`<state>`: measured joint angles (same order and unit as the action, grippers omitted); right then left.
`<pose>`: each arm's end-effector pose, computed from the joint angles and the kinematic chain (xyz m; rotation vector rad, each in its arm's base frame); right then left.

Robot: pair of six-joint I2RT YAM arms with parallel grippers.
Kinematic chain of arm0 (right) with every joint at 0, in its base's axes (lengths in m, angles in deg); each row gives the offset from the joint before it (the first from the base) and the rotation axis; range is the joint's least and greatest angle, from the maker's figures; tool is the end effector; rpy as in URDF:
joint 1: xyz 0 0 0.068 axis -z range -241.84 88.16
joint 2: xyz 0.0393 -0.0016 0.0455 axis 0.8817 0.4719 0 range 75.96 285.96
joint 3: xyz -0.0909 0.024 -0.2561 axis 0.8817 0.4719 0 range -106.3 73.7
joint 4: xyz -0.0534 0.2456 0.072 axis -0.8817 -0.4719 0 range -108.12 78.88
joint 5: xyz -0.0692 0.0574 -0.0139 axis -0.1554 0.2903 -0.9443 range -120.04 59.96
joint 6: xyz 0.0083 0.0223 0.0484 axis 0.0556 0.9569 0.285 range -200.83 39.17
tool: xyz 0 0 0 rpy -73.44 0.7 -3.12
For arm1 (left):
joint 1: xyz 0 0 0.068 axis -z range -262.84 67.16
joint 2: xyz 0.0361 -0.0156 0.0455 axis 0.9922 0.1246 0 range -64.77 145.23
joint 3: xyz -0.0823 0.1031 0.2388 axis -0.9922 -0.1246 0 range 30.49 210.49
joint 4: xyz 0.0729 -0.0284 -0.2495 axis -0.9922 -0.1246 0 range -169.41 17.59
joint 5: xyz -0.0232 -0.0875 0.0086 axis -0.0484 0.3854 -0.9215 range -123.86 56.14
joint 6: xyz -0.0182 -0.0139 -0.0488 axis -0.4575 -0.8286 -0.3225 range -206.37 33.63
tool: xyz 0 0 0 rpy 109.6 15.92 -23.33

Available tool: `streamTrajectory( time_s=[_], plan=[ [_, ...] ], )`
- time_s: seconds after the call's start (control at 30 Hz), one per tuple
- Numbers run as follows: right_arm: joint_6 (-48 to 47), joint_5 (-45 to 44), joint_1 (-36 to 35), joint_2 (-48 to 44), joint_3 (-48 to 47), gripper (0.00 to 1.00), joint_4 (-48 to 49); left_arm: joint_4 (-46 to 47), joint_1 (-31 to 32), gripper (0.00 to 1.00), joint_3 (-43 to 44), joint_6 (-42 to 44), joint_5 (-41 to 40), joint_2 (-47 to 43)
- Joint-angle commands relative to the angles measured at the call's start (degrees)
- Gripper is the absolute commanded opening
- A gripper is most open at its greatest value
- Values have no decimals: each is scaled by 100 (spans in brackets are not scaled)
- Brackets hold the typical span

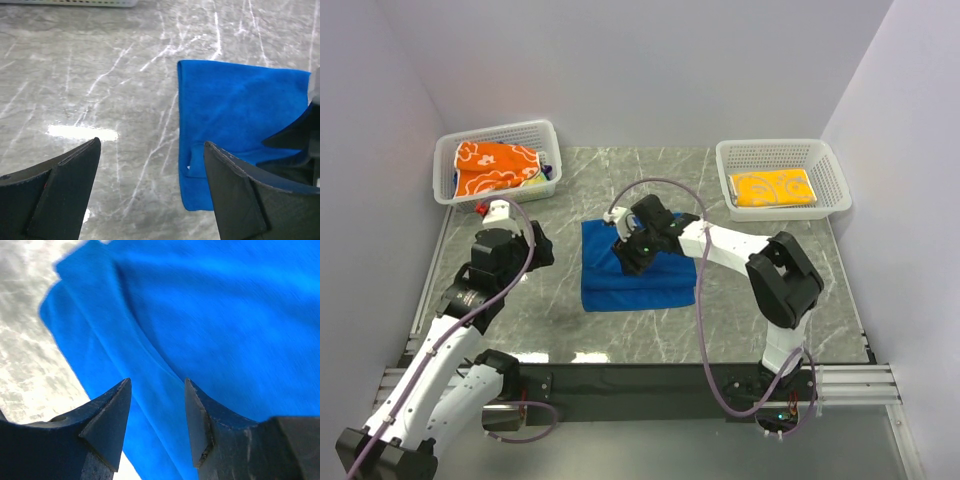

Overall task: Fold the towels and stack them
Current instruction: Fold the towel

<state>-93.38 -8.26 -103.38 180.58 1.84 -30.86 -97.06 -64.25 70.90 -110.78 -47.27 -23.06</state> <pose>0.2834 0.2687 0.2018 -1.2912 2.1677 0.6828 0.1608 -0.0454 0.2960 -0.2499 2.0033 -0.2414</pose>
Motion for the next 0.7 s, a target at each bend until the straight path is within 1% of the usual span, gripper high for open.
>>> streamTrajectory(
  time_s=[0.0, 0.2, 0.23, 0.33, 0.67],
  plan=[
    [-326, 309, -118, 216, -408, 53, -46, 205, -136, 89, -50, 190, 22, -93],
    [-370, 335, -232, 656, -768, 49, -152, 232, -233, 88, -59, 225, 136, -93],
    [-370, 336, -241, 682, -786, 44, -152, 232, -242, 88, -68, 217, 163, -85],
    [-362, 309, -284, 718, -821, 34, -135, 241, -268, 88, -76, 217, 207, -93],
    [-467, 256, -363, 893, -971, 35, -205, 250, -294, 88, -76, 217, 277, -93]
  ],
)
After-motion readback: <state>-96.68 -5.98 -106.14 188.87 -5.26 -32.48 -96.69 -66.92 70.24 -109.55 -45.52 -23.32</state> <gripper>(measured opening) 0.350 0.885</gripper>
